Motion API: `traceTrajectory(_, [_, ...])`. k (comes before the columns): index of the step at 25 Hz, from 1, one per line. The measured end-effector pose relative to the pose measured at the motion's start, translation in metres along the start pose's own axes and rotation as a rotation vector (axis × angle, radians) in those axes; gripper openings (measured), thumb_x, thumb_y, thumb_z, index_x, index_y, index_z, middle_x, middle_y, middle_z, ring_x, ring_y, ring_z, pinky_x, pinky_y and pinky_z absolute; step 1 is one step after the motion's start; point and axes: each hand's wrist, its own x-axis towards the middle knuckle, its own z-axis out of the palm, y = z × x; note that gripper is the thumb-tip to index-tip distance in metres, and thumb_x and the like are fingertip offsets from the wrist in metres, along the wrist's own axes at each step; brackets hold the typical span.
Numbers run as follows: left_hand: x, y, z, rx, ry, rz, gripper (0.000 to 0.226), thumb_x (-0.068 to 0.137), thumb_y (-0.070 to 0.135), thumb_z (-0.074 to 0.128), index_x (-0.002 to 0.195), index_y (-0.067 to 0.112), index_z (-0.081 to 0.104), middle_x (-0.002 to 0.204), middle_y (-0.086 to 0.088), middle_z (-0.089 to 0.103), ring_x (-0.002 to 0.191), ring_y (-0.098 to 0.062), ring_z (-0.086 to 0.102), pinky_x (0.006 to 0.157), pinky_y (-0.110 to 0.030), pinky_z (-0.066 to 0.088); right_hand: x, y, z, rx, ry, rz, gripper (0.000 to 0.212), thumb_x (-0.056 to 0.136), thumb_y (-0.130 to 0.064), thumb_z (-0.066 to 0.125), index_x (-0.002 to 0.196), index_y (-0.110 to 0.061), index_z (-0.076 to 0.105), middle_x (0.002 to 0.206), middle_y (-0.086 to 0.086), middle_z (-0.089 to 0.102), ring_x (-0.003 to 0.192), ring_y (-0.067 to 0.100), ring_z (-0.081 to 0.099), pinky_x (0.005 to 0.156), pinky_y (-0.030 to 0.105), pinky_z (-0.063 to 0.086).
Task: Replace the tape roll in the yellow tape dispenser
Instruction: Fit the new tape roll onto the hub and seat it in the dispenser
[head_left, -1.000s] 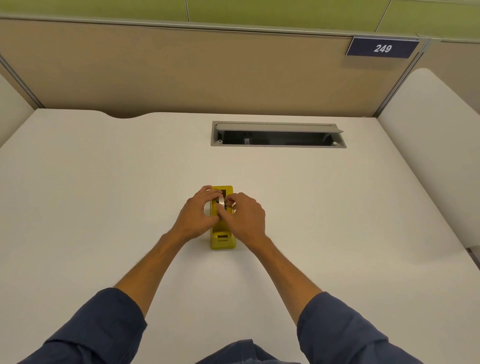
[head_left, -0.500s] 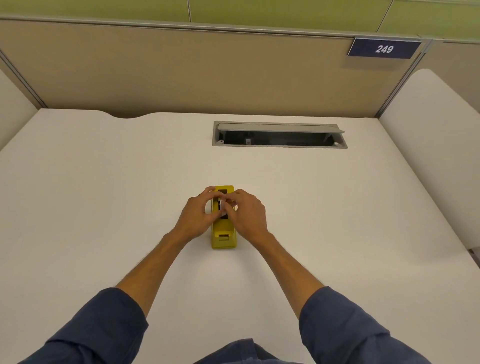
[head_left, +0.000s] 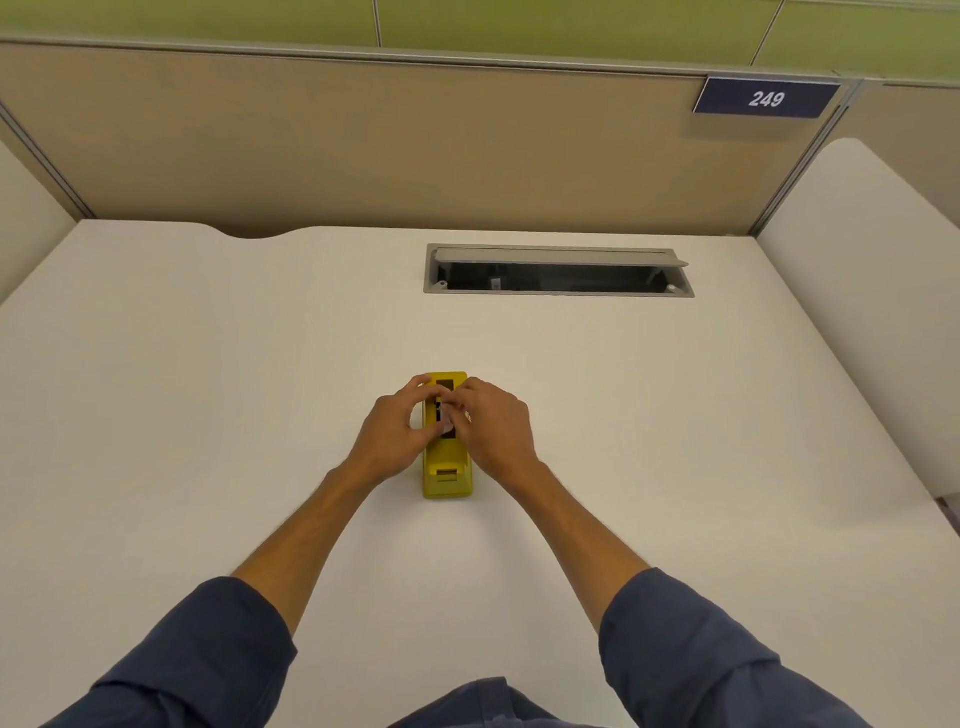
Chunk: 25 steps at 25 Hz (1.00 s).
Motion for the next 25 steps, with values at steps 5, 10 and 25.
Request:
traceTrajectory(5, [0.001,-0.002,0.001,0.041,0.001,-0.016,0.043,0.082,0.036,0.068,0.123,0.029,0.057,0.142,0.006,0.049,0.113,-0.023,0.058,0.091,-0.028,0.043,0.001,-0.002,0.002,-0.16,-0.054,-0.061,0.024,0.098,-0.023,0.048,0.118,-0.019,0.062,0.11,0.002,0.064,0.095,0.021,0.062,0.063,0.032,0.046])
traceTrajectory(10, [0.0,-0.001,0.001,0.052,0.004,-0.025,0.043,0.082,0.038,0.067,0.123,0.031,0.056,0.142,0.006,0.049,0.114,-0.023,0.057,0.089,-0.026,0.04,-0.001,-0.002,0.002,-0.143,-0.045,-0.044,0.023,0.099,-0.023,0.048,0.116,-0.021,0.063,0.106,0.002,0.065,0.092,0.021,0.061,0.062,0.032,0.044])
traceTrajectory(25, [-0.006,0.004,-0.001,0.078,-0.006,-0.028,0.044,0.083,0.03,0.067,0.126,0.029,0.055,0.148,0.002,0.042,0.126,-0.025,0.05,0.101,-0.04,0.044,-0.019,-0.007,0.004,-0.11,-0.122,0.009,0.02,0.098,-0.023,0.05,0.115,-0.015,0.057,0.114,0.004,0.06,0.097,0.022,0.06,0.069,0.034,0.049])
